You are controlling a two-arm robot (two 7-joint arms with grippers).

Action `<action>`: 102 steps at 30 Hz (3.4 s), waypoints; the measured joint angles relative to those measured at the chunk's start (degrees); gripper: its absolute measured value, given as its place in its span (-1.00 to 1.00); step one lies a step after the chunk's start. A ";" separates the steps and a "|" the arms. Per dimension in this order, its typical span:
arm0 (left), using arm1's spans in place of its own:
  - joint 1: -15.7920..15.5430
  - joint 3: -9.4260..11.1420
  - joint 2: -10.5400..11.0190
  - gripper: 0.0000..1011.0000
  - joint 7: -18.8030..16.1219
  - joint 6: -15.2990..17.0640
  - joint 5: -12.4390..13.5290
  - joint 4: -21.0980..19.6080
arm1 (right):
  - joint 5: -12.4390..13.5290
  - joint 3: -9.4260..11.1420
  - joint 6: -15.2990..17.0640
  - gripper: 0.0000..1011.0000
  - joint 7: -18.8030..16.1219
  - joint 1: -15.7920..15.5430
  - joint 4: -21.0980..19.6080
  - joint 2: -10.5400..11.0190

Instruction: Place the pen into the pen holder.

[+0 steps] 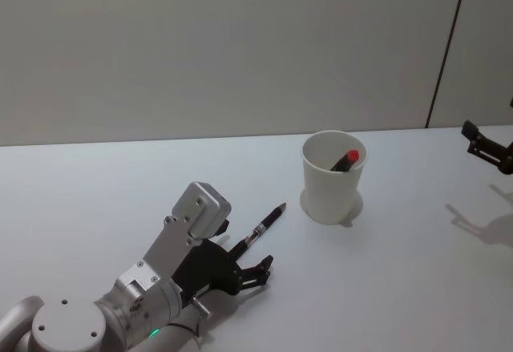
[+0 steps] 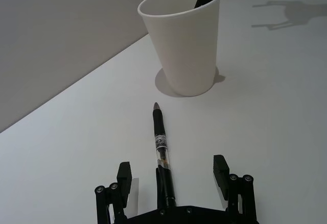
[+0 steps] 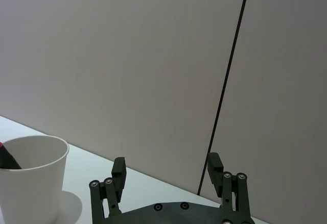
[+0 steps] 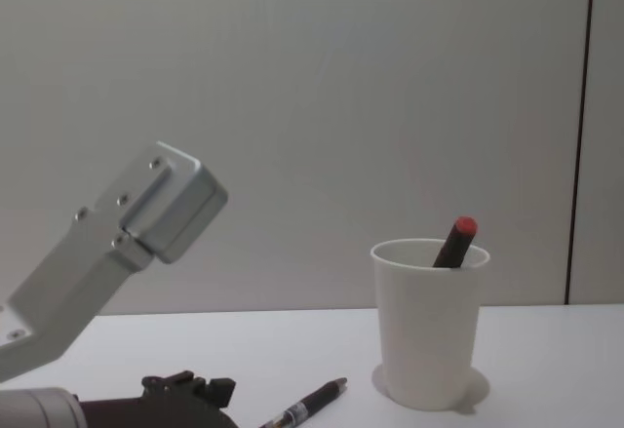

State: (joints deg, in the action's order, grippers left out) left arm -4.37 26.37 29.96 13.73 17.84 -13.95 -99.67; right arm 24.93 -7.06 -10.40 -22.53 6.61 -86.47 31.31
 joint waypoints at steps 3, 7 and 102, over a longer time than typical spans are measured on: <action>-0.01 -0.02 -0.06 0.99 0.00 0.05 0.09 0.12 | 0.00 0.00 0.00 0.98 0.00 0.00 0.00 0.00; -0.03 -0.04 -0.12 0.98 -0.02 0.11 0.17 0.19 | 0.00 0.00 0.00 0.98 0.00 0.00 0.00 0.00; -0.09 -0.10 -0.26 0.98 -0.14 0.23 0.35 0.45 | 0.00 0.00 0.00 0.98 0.00 0.00 0.00 0.00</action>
State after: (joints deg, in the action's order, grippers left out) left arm -4.47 26.28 29.70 13.59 18.07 -13.61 -99.21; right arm 24.93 -7.06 -10.39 -22.53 6.62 -86.47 31.31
